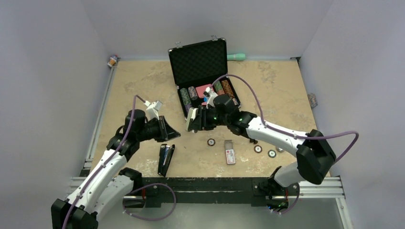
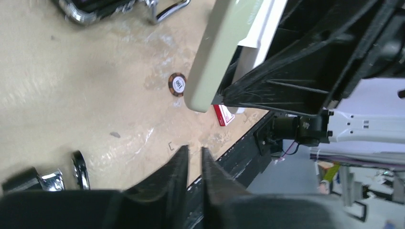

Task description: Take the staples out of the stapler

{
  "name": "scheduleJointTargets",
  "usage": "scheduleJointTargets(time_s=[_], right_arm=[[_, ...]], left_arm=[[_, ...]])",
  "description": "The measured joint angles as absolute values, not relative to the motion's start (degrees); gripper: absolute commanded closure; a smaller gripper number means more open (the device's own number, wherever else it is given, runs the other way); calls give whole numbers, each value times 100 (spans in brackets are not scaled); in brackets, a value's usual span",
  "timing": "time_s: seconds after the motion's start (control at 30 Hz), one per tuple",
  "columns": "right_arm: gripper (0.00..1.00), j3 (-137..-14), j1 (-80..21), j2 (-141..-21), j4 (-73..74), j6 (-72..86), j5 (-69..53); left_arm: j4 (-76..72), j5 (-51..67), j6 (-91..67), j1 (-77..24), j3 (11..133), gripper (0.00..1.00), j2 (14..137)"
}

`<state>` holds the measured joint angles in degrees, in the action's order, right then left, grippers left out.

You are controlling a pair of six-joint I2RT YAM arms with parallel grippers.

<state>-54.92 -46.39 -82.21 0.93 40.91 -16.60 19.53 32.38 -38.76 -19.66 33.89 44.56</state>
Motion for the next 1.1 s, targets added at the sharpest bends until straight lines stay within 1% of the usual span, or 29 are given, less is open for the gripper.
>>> scheduleJointTargets(time_s=[0.03,0.2,0.3,0.4,0.6,0.87,1.1], right_arm=[[100,-5551,-4674,-8283,213,4121,-1608],[100,-5839,-4724,-8925,827,4311,-1511],[100,-6136,-4775,-9456,1293,4351,-1404],[100,-6219,-4866,-9699,1551,4379,-1313],[100,-6219,-4960,-9638,1721,4504,-1299],[100,-6219,-4982,-9452,1717,4576,-1297],[100,-6219,-4989,-9448,1721,4589,-1299]], left_arm=[[1968,3194,-3907,-1984,3284,100,4429],[2053,2773,-4204,-2231,2738,100,4265],[2067,2591,-4372,-2342,2617,100,4226],[2018,2405,-4512,-2425,2587,100,4213],[1632,2226,-4766,-2558,2488,100,4425],[886,2067,-5199,-3048,2344,100,5061],[578,1881,-5343,-3424,2344,100,5306]])
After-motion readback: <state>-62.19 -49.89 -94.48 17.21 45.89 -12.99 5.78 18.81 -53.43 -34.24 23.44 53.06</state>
